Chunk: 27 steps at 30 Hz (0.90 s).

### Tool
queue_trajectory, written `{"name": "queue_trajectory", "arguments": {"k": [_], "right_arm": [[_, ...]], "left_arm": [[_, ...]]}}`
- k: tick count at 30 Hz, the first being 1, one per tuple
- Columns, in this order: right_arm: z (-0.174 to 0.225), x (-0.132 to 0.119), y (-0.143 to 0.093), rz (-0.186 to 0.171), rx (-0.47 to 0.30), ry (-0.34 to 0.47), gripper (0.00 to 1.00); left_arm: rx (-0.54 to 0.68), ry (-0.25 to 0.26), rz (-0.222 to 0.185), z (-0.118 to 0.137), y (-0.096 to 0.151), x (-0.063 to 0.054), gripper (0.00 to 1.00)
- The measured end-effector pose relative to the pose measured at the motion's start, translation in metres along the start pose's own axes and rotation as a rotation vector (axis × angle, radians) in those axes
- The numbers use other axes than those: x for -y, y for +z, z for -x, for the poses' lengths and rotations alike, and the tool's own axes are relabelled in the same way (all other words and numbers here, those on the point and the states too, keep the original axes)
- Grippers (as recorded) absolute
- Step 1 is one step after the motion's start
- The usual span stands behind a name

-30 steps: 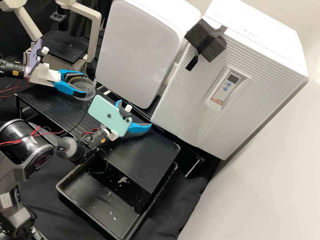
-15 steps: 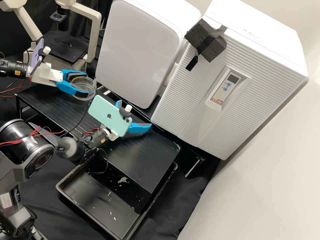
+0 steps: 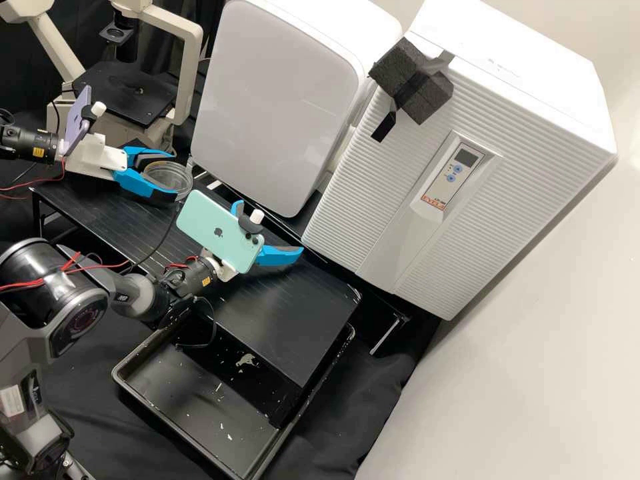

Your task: Place the petri dish on the microscope

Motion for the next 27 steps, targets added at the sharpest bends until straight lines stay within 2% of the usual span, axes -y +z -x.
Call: {"name": "queue_trajectory", "arguments": {"k": [8, 9, 21, 24, 27], "right_arm": [[0.0000, 0.0000, 0.0000, 0.000, 0.000, 0.000, 1.00], [0.0000, 0.0000, 0.0000, 0.000, 0.000, 0.000, 1.00], [0.0000, 0.0000, 0.0000, 0.000, 0.000, 0.000, 1.00], [0.0000, 0.0000, 0.0000, 0.000, 0.000, 0.000, 1.00], [0.0000, 0.0000, 0.0000, 0.000, 0.000, 0.000, 1.00]], "left_arm": [[0.007, 0.012, 0.006, -0.0015, -0.0002, 0.0015, 0.00], [0.007, 0.012, 0.006, -0.0015, -0.0002, 0.0015, 1.00], [0.005, 0.005, 0.006, -0.0006, -0.0006, 0.0037, 1.00], [0.011, 0.004, -0.010, 0.0003, -0.0001, 0.0052, 1.00], [0.014, 0.006, -0.009, 0.0007, 0.0001, 0.0057, 1.00]]}}
